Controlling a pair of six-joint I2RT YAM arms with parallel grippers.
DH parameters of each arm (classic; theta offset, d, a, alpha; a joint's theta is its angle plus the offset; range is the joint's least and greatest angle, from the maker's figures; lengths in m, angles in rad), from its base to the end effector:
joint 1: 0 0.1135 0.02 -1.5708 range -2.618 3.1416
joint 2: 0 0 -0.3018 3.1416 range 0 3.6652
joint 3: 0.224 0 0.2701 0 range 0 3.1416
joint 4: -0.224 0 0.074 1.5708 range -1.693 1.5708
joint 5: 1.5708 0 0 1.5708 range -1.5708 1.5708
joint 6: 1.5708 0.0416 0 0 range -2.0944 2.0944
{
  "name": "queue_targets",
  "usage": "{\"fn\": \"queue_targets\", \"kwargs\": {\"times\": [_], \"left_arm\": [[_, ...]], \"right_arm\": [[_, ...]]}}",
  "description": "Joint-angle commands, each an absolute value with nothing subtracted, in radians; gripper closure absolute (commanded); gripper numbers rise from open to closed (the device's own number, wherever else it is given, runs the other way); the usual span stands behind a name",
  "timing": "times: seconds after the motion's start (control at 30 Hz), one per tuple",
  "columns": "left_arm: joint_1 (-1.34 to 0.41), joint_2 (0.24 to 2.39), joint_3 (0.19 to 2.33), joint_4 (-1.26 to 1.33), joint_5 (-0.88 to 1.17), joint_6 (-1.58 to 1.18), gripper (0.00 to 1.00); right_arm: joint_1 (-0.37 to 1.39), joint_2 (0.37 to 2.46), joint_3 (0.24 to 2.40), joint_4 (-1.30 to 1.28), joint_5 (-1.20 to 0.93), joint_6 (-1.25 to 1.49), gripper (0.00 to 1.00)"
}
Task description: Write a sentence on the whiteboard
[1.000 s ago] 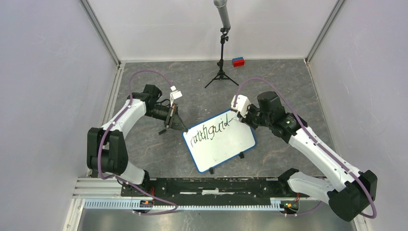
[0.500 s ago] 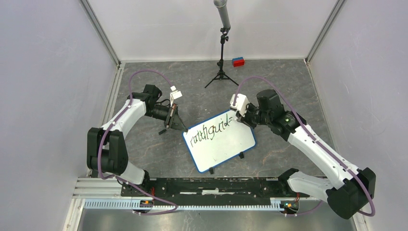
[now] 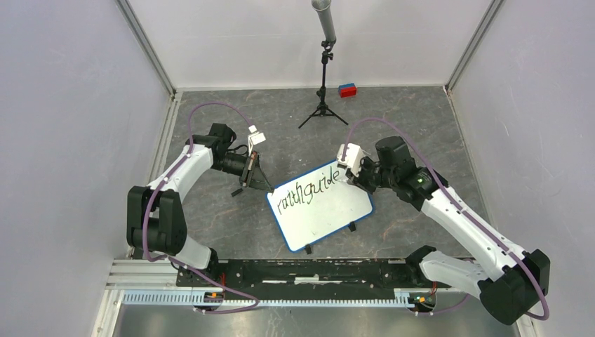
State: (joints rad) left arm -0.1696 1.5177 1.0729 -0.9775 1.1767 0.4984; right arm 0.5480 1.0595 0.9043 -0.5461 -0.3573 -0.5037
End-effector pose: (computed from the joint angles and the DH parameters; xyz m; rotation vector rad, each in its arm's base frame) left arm 0.2703 -0.0853 0.2667 0.8923 2.2110 -1.5384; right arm 0.1871 0.1313 0.3224 -1.2906 1.8486 0.4287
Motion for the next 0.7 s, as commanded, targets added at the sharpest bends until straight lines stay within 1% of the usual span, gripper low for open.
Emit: {"fn": "queue_targets", "kwargs": {"times": [0.0,0.27,0.5,0.67], "left_arm": [[-0.189,1.525,1.059,-0.994,1.156,0.563,0.98],[-0.189,1.523,1.057,-0.993,1.154,0.563,0.98],[-0.189,1.517,1.055,-0.994,1.154,0.563,0.98],[-0.189,1.517,1.057,-0.995,1.155,0.563,0.98]], "right_arm": [[0.546,1.036,0.898,-0.56,-0.302,-0.524,1.0],[0.543,1.042,0.933,-0.571,-0.258,-0.537,1.0],[0.519,1.022,0.968,-0.578,-0.295,-0.53,1.0],[0.459,1.025,0.965,-0.561,-0.363,-0.515,1.0]]}}
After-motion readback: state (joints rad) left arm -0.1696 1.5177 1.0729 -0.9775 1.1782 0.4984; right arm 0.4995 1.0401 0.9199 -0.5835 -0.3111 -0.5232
